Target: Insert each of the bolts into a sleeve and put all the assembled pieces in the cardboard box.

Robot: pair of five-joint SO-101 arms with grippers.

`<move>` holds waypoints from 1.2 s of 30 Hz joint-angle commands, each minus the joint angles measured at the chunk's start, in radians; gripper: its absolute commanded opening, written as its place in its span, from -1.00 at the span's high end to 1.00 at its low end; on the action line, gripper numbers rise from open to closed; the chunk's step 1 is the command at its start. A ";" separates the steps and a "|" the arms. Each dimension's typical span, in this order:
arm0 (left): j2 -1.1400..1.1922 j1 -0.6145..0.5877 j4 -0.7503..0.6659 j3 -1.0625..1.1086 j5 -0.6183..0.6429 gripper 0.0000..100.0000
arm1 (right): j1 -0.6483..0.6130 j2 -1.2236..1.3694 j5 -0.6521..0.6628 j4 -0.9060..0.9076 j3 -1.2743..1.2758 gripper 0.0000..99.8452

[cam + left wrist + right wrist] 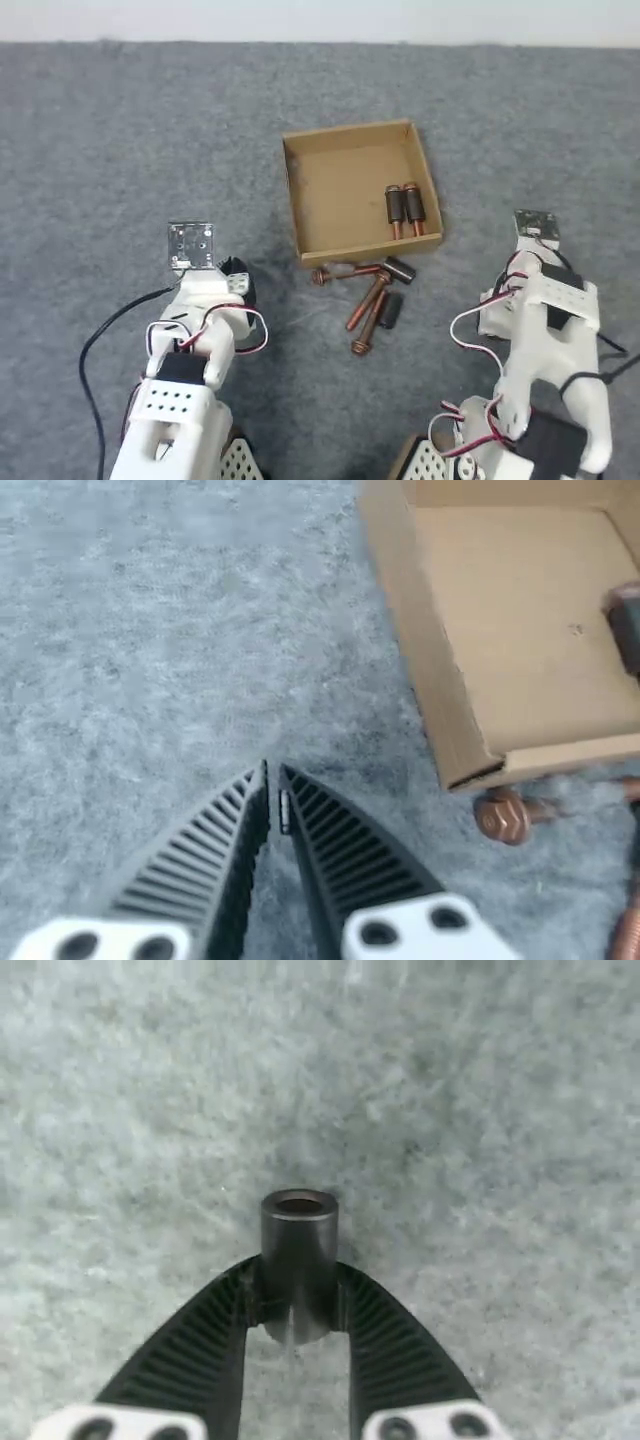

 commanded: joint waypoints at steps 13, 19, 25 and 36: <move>-0.006 0.057 0.551 -0.435 -0.009 0.98 | 0.008 -0.045 -0.009 -0.031 0.021 0.98; -0.006 0.281 0.809 -0.651 -0.009 0.98 | 0.008 -0.045 -0.009 -0.031 0.023 0.98; 0.011 0.387 0.858 -0.736 -0.009 0.98 | 0.008 -0.045 -0.009 -0.033 0.023 0.98; 0.566 0.497 0.855 -1.041 -0.009 0.97 | 0.008 -0.045 -0.009 -0.033 0.023 0.98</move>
